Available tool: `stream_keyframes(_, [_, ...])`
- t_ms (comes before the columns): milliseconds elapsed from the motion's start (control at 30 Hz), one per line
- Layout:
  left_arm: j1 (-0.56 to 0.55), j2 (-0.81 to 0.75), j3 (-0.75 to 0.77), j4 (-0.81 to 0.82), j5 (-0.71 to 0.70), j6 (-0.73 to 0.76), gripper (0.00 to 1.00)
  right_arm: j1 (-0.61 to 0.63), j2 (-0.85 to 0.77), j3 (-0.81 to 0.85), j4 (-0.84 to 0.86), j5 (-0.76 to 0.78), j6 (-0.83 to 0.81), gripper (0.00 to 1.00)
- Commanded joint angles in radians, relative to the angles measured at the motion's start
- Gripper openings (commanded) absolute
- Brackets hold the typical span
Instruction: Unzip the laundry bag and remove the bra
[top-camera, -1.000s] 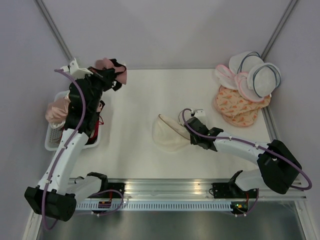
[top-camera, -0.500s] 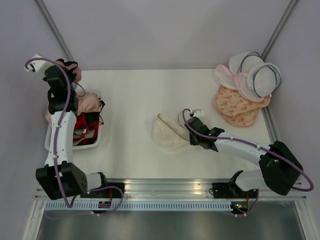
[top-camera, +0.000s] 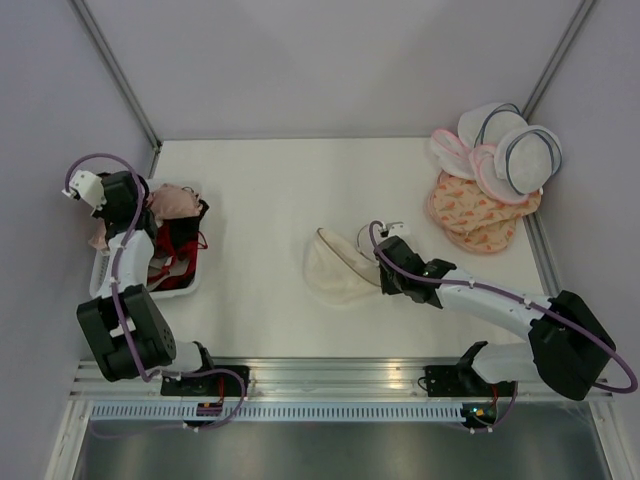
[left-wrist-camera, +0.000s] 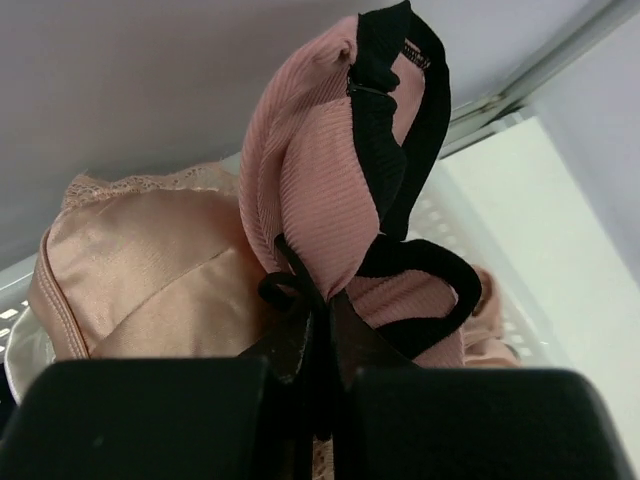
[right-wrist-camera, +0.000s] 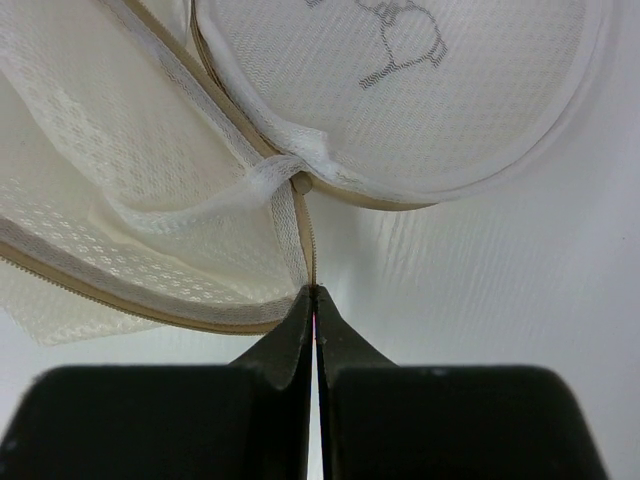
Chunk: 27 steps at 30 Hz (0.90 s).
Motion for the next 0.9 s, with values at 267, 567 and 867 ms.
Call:
stream_keyframes(267, [0.025, -0.049, 0.027, -0.122, 0.151, -0.125, 0.44, -0.003, -0.035, -0.024, 0.059, -0.039, 0.001, 0.00])
stream_keyframes(567, [-0.059, -0.390, -0.015, -0.230, 0.378, -0.193, 0.93, -0.003, -0.047, 0.008, 0.065, -0.063, -0.001, 0.01])
stream_keyframes(867, [-0.545, -0.695, -0.191, -0.251, 0.643, -0.190, 1.00, -0.002, -0.114, -0.003, 0.123, -0.244, -0.002, 0.00])
